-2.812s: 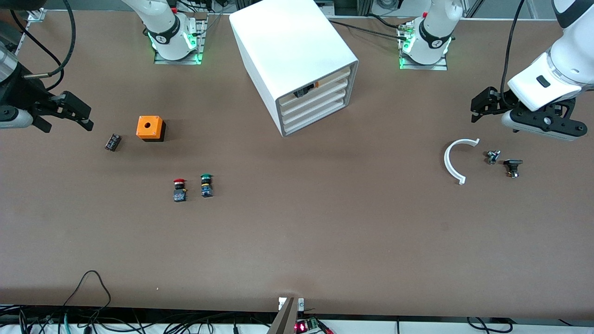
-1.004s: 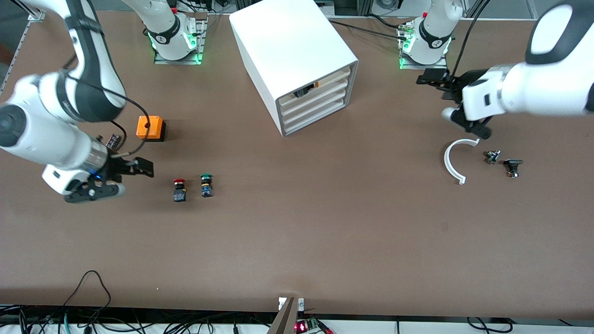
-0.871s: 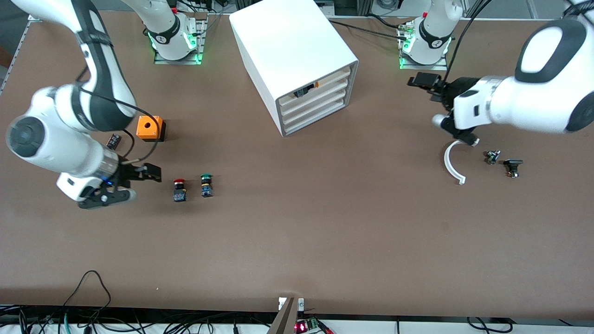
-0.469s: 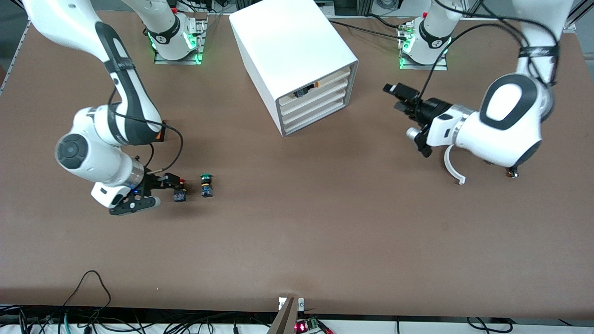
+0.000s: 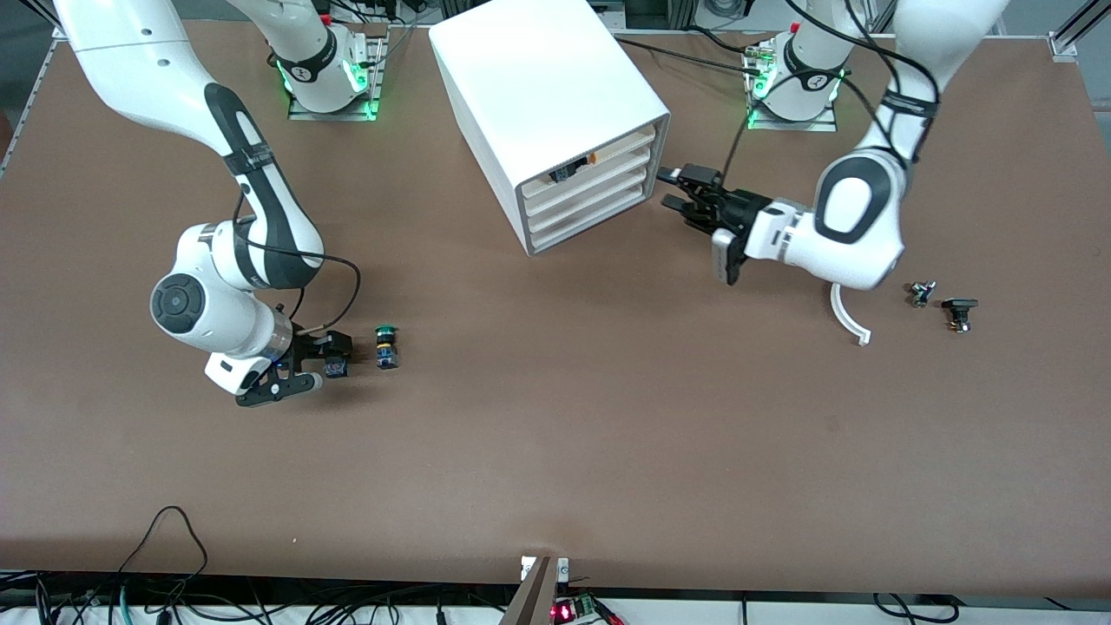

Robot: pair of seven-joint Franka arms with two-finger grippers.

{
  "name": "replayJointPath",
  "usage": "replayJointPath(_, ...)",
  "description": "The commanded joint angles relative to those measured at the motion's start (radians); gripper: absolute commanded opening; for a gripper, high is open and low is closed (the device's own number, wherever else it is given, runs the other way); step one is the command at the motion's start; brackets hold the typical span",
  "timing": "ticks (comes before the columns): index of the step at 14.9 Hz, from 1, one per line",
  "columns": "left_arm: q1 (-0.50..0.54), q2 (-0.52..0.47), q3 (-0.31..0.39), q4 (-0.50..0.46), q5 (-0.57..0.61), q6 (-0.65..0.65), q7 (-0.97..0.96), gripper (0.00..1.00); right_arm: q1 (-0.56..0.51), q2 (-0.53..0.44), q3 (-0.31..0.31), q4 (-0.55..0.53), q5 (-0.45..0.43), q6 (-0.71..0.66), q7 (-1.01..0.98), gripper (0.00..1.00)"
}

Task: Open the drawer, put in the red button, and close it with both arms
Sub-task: 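Grasp the red button with the right gripper while the left gripper grips the drawer, then pull the drawer open with the left gripper while the right gripper lifts the button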

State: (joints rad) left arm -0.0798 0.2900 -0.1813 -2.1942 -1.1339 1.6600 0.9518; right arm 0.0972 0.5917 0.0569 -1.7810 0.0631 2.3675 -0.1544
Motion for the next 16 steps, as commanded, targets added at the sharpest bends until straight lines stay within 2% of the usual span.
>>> replayJointPath(1,0.009,-0.06,-0.032,-0.094,-0.043,0.063,0.094,0.49,-0.008,0.006,0.004,-0.054,0.018,0.076,-0.04,1.0)
replayJointPath(4,0.003,-0.046,-0.035,-0.117,-0.043,0.099,0.183,0.5,-0.008,0.025,0.004,-0.074,0.02,0.119,-0.04,0.99)
replayJointPath(7,-0.011,-0.04,-0.07,-0.16,-0.088,0.168,0.246,0.5,-0.008,0.033,0.004,-0.077,0.02,0.118,-0.04,0.9)
replayJointPath(11,-0.015,-0.029,-0.078,-0.162,-0.118,0.173,0.257,0.5,-0.007,0.034,0.004,-0.078,0.02,0.116,-0.042,0.67)
replayJointPath(16,-0.058,-0.026,-0.079,-0.162,-0.129,0.21,0.259,0.46,-0.007,0.031,0.004,-0.075,0.018,0.111,-0.042,0.27)
